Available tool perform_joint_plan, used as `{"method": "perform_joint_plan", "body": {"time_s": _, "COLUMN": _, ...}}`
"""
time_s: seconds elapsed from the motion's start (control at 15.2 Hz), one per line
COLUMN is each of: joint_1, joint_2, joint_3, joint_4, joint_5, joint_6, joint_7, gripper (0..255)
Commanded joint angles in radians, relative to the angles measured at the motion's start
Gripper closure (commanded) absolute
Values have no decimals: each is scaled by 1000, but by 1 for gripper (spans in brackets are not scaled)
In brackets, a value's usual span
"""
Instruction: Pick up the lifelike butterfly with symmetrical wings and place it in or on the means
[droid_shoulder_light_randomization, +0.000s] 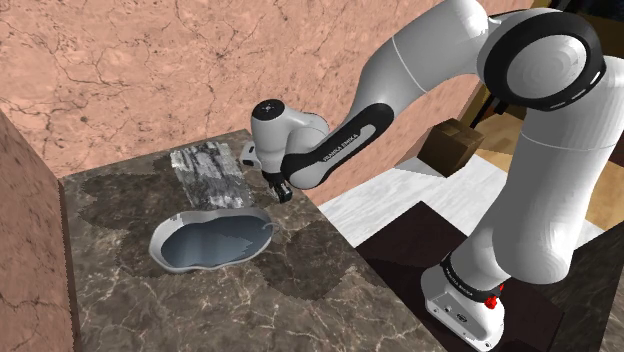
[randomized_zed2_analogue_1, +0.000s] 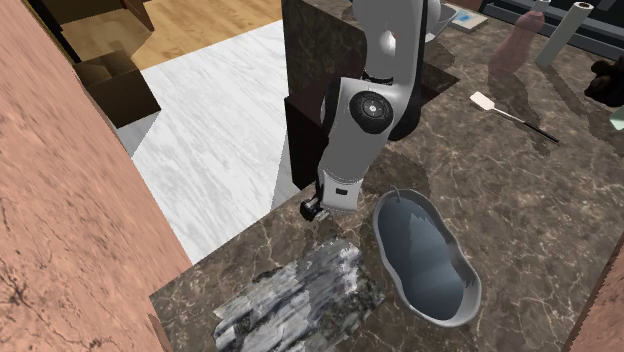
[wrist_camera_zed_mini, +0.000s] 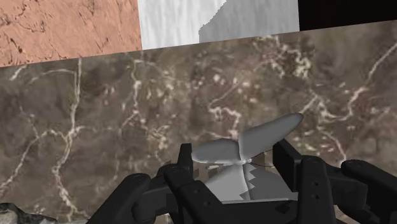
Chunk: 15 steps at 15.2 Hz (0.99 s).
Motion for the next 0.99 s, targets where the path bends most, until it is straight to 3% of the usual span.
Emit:
{"method": "perform_joint_plan", "body": {"time_s": 0.0, "joint_1": 0, "joint_2": 0, "joint_3": 0, "joint_4": 0, "joint_5": 0, "joint_6": 0, "joint_7": 0, "gripper": 255}}
{"method": "perform_joint_plan", "body": {"time_s": 0.46, "joint_1": 0, "joint_2": 0, "joint_3": 0, "joint_4": 0, "joint_5": 0, "joint_6": 0, "joint_7": 0, "gripper": 255}}
{"method": "perform_joint_plan", "body": {"time_s": 0.92, "joint_1": -12, "joint_2": -72, "joint_3": 21, "joint_4": 4, "joint_5": 48, "joint_6": -69, "joint_7": -45, "gripper": 255}}
